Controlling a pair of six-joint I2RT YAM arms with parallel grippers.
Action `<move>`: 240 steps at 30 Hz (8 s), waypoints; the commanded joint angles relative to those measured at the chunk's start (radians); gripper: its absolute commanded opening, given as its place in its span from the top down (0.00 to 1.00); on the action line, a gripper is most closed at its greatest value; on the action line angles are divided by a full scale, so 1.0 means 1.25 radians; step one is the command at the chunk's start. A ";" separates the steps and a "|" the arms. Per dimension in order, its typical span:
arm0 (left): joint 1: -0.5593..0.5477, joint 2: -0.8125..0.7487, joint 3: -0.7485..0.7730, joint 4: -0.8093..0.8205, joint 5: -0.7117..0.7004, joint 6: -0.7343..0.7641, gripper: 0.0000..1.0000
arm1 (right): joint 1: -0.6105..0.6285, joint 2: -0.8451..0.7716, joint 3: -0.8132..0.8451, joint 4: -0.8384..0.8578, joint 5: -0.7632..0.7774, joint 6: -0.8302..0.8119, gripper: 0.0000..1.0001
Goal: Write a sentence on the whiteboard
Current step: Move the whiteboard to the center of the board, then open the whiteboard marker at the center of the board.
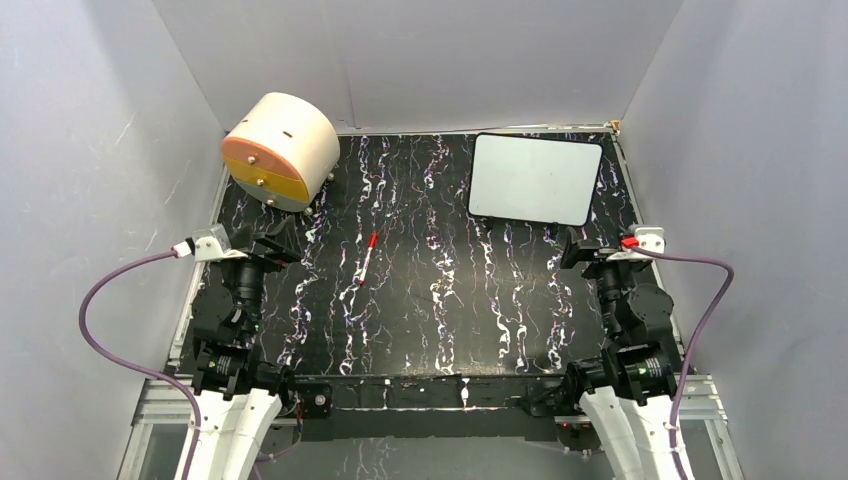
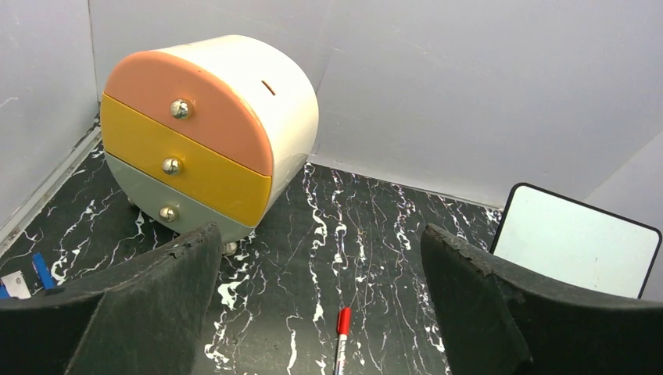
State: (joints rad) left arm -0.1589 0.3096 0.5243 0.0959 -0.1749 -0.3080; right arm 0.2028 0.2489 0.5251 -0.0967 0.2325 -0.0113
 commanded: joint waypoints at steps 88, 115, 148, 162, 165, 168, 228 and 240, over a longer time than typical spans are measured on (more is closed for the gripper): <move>-0.054 -0.016 -0.015 0.014 0.012 0.062 0.05 | 0.290 1.255 0.361 0.272 0.260 0.301 1.00; -0.053 0.134 0.062 -0.060 0.140 0.044 0.05 | 0.555 1.059 0.190 0.216 0.273 0.372 1.00; -0.053 0.492 0.152 -0.278 0.331 -0.038 0.10 | 0.718 1.056 0.140 0.281 0.341 0.389 0.81; -0.090 0.710 0.247 -0.319 0.288 -0.058 0.24 | 0.722 0.840 0.003 0.394 0.289 0.327 0.47; -0.110 0.766 0.279 -0.325 0.253 -0.055 0.26 | 0.722 0.783 -0.030 0.422 0.293 0.312 0.40; -0.127 0.824 0.310 -0.326 0.226 -0.049 0.29 | 0.722 0.738 -0.059 0.438 0.313 0.300 0.35; -0.193 1.275 0.568 -0.540 0.011 -0.038 0.81 | 0.721 0.616 -0.148 0.467 0.420 0.277 0.01; -0.193 1.167 0.479 -0.484 0.023 -0.073 1.00 | 0.722 0.600 -0.154 0.495 0.370 0.250 0.01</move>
State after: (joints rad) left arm -0.4015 1.8420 1.1900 -0.4816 -0.1337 -0.3733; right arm 1.1019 1.0286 0.3450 0.4335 0.7136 0.3286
